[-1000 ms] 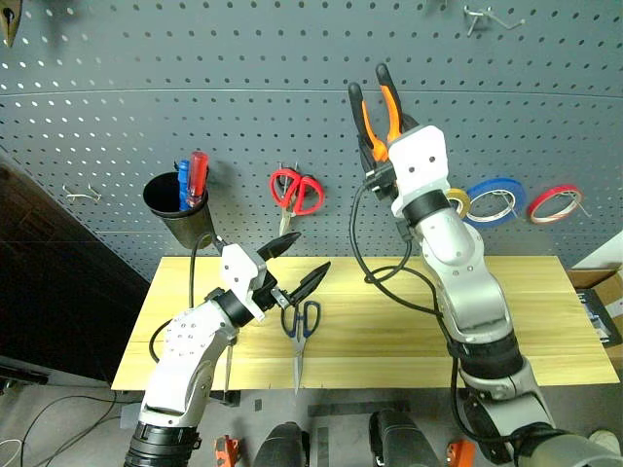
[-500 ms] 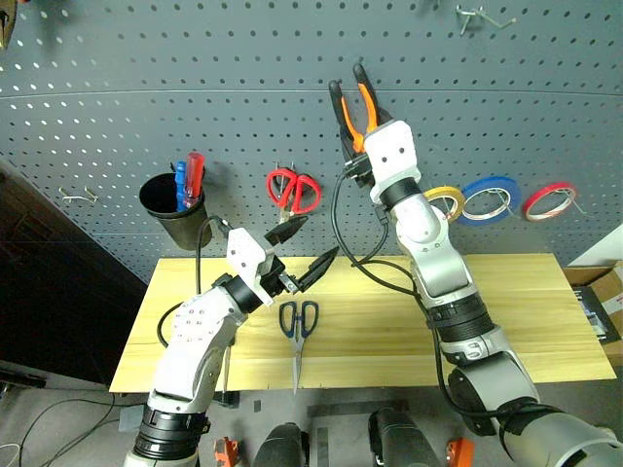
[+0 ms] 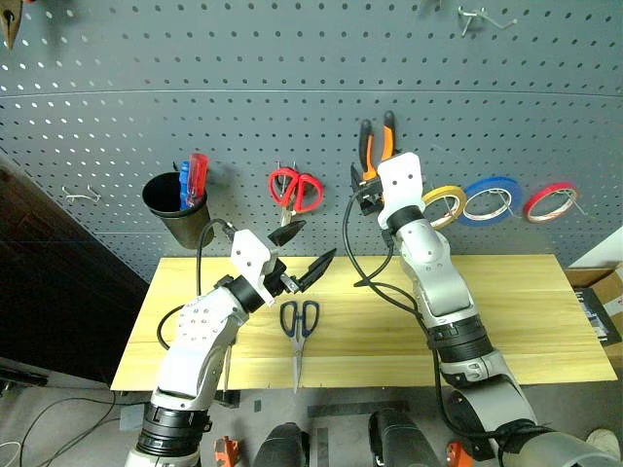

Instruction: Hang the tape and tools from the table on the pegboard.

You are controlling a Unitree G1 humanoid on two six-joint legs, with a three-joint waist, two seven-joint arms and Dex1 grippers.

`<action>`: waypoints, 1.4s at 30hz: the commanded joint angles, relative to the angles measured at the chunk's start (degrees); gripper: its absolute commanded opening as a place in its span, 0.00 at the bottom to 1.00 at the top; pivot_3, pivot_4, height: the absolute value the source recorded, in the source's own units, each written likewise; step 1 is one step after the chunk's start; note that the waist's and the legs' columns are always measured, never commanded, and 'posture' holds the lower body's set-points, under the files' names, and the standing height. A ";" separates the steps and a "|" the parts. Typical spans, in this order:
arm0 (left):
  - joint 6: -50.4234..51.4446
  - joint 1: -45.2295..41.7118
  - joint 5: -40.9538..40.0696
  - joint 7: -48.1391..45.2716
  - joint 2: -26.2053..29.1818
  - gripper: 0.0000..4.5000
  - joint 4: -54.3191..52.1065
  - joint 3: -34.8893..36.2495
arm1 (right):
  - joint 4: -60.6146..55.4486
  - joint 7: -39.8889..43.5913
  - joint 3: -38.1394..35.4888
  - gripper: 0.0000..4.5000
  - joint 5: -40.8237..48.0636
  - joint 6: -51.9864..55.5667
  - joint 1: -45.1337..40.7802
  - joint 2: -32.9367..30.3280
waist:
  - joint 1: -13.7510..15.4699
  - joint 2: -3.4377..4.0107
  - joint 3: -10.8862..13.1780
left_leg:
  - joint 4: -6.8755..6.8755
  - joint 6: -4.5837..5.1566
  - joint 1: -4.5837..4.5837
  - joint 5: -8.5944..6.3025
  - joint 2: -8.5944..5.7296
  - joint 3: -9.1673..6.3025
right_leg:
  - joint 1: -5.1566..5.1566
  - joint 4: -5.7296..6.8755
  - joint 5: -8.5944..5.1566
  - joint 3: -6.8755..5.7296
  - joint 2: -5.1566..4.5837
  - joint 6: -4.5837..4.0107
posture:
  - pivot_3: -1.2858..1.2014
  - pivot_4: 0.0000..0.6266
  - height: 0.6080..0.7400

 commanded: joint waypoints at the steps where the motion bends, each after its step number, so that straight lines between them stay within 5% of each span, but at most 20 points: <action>1: 7.38 1.20 -0.01 0.16 2.61 0.88 -0.74 -0.76 | -11.33 5.24 -1.82 0.99 3.36 13.40 2.73 -3.11 | 0.04 0.01 0.00 | 0.00 0.00 0.00 0.00 0.00 -0.02 | 0.00 0.01 0.00 -0.01 0.00 0.00 | 0.53 0.29 1.00; 10: 30.47 4.47 -4.06 -1.84 10.97 0.88 -4.13 -1.03 | -36.99 21.44 -7.98 0.99 19.89 40.12 14.56 -15.75 | -0.14 0.01 0.01 | -0.21 0.04 -0.19 -0.02 0.00 -0.12 | -0.12 -0.24 -0.01 -0.09 0.01 0.01 | 0.52 0.30 1.00; 14: 35.86 7.44 -3.57 -2.33 15.22 0.99 -6.26 -2.25 | -46.51 27.27 -10.15 1.00 30.94 48.70 20.11 -19.01 | -0.21 0.03 0.03 | -0.30 0.06 -0.18 -0.04 0.10 -0.13 | -0.15 -0.28 -0.02 -0.06 0.03 0.00 | 0.52 0.31 1.00; 18: 41.43 7.57 4.48 4.44 17.18 0.99 -5.19 -8.37 | -53.45 31.03 -9.87 1.00 40.38 54.63 24.53 -22.05 | 0.20 0.02 0.03 | -0.22 0.26 -0.06 -0.14 0.04 -0.21 | 0.06 -0.25 -0.02 -0.12 0.02 0.00 | 0.52 0.34 1.00; 29: 50.72 6.42 6.69 14.57 3.99 0.99 -0.45 -12.25 | -53.46 29.51 -1.41 1.00 41.89 53.21 22.14 -28.61 | 0.13 -0.13 0.15 | -0.23 0.21 0.18 -0.11 -0.02 -0.22 | 0.26 -0.29 -0.03 -0.11 0.00 0.01 | 0.50 0.36 1.00; 42: 52.65 -0.09 8.02 23.98 -9.40 0.99 15.22 -5.90 | -54.72 28.56 -2.09 1.00 44.95 53.54 21.59 -31.85 | 0.06 -0.19 0.19 | -0.22 0.23 0.25 -0.12 -0.04 -0.22 | 0.34 -0.30 -0.03 -0.13 -0.04 0.01 | 0.48 0.36 1.00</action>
